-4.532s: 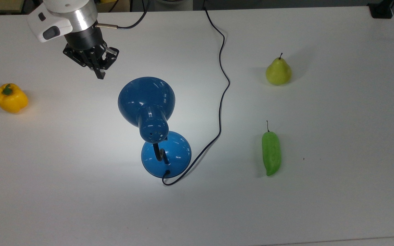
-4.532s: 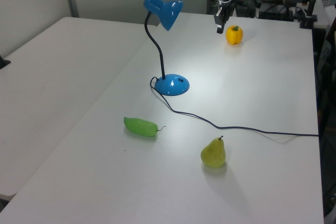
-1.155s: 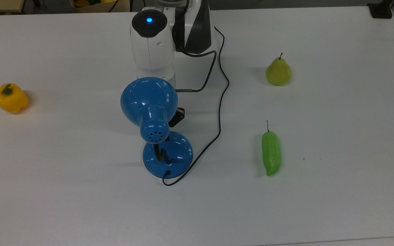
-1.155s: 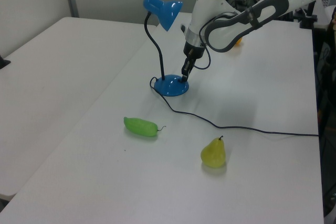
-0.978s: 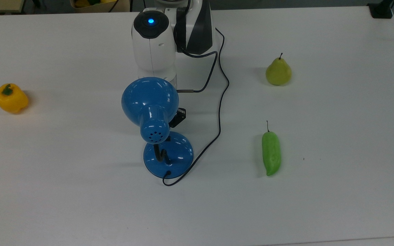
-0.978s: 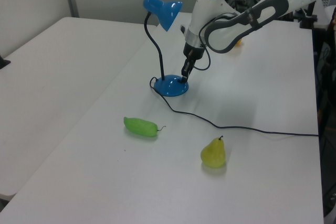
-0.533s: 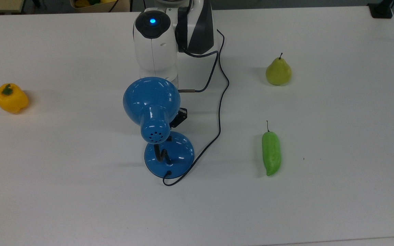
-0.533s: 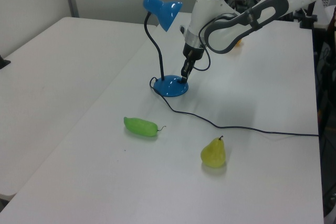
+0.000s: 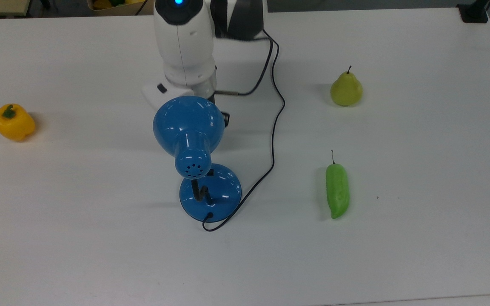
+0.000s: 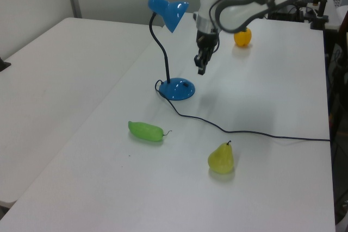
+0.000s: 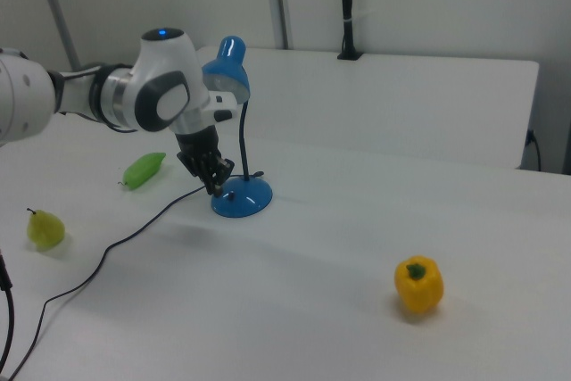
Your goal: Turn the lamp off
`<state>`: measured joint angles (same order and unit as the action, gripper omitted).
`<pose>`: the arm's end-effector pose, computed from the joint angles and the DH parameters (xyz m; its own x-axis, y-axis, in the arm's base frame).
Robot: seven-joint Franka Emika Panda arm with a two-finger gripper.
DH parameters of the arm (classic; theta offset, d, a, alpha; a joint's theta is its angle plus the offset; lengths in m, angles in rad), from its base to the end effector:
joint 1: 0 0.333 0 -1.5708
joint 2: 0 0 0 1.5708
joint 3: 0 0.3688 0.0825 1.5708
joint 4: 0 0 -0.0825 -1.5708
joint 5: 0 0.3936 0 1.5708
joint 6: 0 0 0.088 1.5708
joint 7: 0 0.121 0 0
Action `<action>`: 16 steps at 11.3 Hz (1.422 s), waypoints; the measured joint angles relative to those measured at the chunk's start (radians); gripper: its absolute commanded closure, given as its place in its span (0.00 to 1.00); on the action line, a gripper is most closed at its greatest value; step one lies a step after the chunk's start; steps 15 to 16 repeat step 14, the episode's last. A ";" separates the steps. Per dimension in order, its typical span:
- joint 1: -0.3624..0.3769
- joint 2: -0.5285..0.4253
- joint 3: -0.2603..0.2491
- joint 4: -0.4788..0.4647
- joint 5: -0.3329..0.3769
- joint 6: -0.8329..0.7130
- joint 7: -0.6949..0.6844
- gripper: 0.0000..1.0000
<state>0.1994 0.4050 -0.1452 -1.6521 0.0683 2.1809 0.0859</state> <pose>0.7076 0.0550 0.4217 0.9905 -0.0525 0.1273 -0.0510 -0.9986 -0.0145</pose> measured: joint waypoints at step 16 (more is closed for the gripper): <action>-0.038 -0.193 -0.017 0.015 -0.131 -0.321 0.212 0.00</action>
